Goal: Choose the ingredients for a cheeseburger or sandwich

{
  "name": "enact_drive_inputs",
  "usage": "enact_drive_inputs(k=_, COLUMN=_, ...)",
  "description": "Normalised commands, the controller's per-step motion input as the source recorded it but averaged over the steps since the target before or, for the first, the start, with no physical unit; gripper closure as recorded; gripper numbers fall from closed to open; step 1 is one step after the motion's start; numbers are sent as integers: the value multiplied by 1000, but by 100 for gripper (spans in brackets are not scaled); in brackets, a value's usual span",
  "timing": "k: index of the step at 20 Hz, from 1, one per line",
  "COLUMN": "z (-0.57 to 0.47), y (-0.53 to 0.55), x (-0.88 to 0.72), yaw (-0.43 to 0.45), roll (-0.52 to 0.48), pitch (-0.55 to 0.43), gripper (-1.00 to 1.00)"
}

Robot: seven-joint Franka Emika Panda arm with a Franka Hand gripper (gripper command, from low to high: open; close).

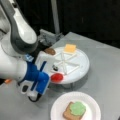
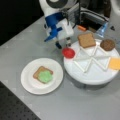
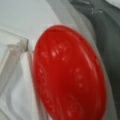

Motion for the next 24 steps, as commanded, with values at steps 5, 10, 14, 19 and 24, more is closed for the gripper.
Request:
enact_drive_inputs(k=5, z=-112, y=-240, x=128, yaw=125, roll=354, pitch=-114, gripper=-100)
enact_drive_inputs(k=10, z=-84, y=-203, x=159, yaw=93, roll=303, pitch=-91, gripper=-100)
enact_drive_inputs(k=14, z=-81, y=-205, x=154, yaw=84, roll=256, pitch=-89, gripper=-100)
enact_drive_inputs(k=19, z=-94, y=-213, x=132, yaw=88, roll=248, pitch=-96, gripper=-100)
enact_drive_inputs(k=24, z=-100, y=-193, x=128, yaw=81, roll=249, pitch=-100, gripper=-100)
